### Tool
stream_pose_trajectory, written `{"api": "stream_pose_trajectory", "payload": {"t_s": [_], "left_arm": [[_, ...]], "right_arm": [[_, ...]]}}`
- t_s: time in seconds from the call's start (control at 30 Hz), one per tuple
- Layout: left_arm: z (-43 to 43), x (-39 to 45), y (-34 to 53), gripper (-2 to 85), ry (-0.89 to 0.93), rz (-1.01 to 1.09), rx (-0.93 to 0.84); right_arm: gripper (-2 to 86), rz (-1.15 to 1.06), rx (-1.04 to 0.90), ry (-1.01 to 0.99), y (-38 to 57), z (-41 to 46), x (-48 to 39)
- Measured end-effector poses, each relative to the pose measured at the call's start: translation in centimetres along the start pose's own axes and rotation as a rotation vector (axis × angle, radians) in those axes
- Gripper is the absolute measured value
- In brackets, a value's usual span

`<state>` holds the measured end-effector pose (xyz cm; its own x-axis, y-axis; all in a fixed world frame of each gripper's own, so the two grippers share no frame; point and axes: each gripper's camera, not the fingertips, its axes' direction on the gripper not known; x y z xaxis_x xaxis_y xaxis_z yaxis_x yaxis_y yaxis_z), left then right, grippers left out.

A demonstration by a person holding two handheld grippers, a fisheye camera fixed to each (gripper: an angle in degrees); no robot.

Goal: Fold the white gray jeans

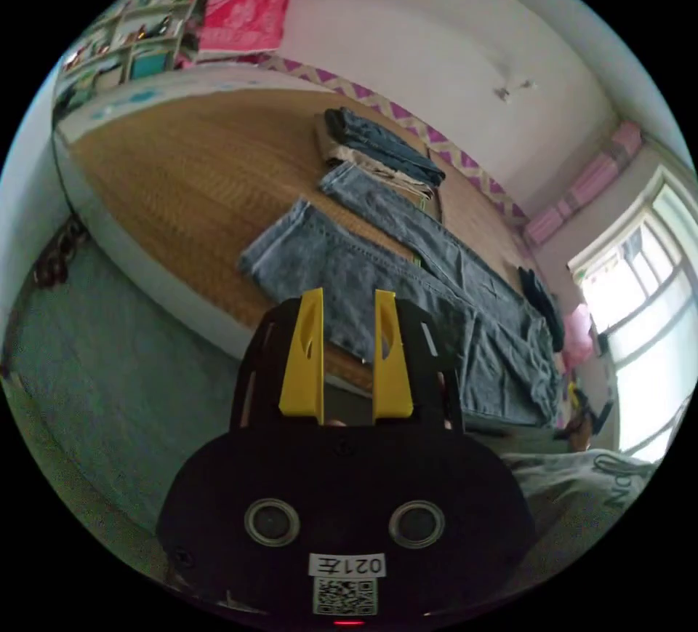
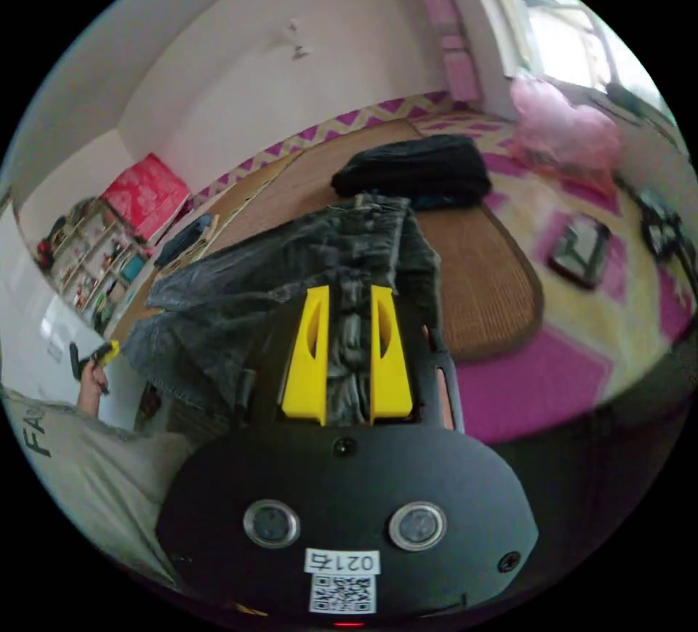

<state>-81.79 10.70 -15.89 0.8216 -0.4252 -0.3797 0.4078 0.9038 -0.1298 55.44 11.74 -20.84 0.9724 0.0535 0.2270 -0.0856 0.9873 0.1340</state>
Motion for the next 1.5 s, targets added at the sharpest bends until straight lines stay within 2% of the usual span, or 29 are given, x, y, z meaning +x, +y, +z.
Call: {"api": "stream_pose_trajectory", "payload": {"t_s": [0.07,0.2,0.43,0.6,0.97,1.23,1.33,1.5], "left_arm": [[-0.2,-2.0,0.8,10.8,0.000,-0.079,0.023],[0.2,-5.5,1.4,11.1,0.124,-0.216,0.049],[-0.1,-8.7,1.2,8.8,0.176,-0.332,0.101],[0.2,-10.9,0.8,2.0,0.248,-0.402,0.074],[1.1,-10.8,0.1,-0.9,0.265,-0.476,0.113],[2.6,-8.6,-1.1,-0.9,0.257,-0.454,0.117],[2.6,-6.6,-2.5,-1.0,0.247,-0.392,0.104],[1.5,0.8,-9.1,-1.0,0.203,-0.130,0.071]], "right_arm": [[9.2,0.125,0.027,-0.001,2.1,-1.8,3.1],[9.5,0.318,0.062,-0.102,5.2,-4.1,8.7],[10.2,0.485,0.054,-0.228,9.0,-4.2,13.6],[10.0,0.584,0.056,-0.310,11.6,-3.4,16.2],[10.2,0.639,0.032,-0.432,12.8,-1.1,16.4],[5.6,0.661,0.020,-0.428,11.7,0.5,15.5],[4.9,0.615,0.050,-0.496,10.0,-0.1,14.4],[4.1,0.400,0.094,-0.595,1.6,-0.8,9.6]]}}
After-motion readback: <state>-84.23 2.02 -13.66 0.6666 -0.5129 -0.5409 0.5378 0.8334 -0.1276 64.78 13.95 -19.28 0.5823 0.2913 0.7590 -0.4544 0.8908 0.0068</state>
